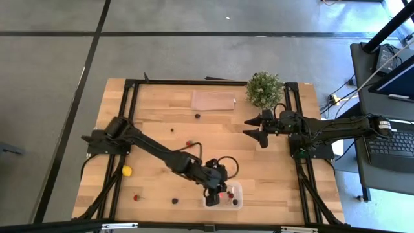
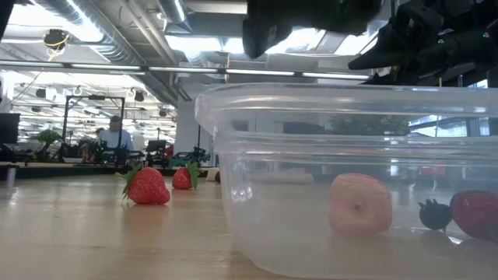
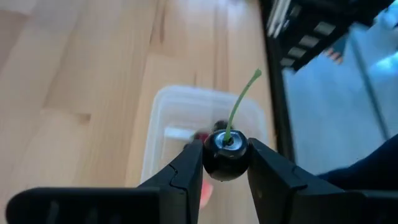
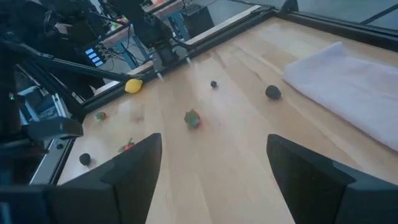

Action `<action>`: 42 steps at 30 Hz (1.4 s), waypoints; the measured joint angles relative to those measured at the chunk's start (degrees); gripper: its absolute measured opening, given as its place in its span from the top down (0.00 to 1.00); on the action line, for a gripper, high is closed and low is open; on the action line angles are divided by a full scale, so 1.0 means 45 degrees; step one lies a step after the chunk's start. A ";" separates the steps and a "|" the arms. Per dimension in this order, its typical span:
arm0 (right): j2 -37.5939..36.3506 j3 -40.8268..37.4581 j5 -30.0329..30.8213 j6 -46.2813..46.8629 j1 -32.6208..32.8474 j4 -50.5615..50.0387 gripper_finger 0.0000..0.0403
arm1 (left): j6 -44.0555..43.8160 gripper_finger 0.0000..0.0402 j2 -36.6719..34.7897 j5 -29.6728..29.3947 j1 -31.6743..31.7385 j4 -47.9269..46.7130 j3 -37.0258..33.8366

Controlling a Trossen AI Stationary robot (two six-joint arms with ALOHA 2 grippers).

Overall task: Pick and placing Produce into tupperware
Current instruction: Put the black cherry into the transparent container, then put the blueberry into the transparent container

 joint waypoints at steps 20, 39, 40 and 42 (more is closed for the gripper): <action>0.0000 0.0000 0.0005 -0.0018 -0.0005 -0.1208 0.28 | 0.0655 0.76 0.1625 0.0494 -0.0219 -0.2773 0.1313; 0.0000 -0.0001 0.0005 -0.0029 -0.0005 -0.1213 0.28 | 0.0433 0.62 0.1468 0.0740 -0.0176 -0.2853 0.1298; 0.0000 0.0000 0.0005 -0.0029 -0.0005 -0.1213 0.28 | 0.0590 0.63 0.1349 0.0826 -0.0163 -0.2842 0.1298; 0.0000 -0.0002 0.0005 -0.0029 -0.0005 -0.1223 0.28 | 0.0537 0.64 0.1022 0.0861 -0.0119 -0.2976 0.1298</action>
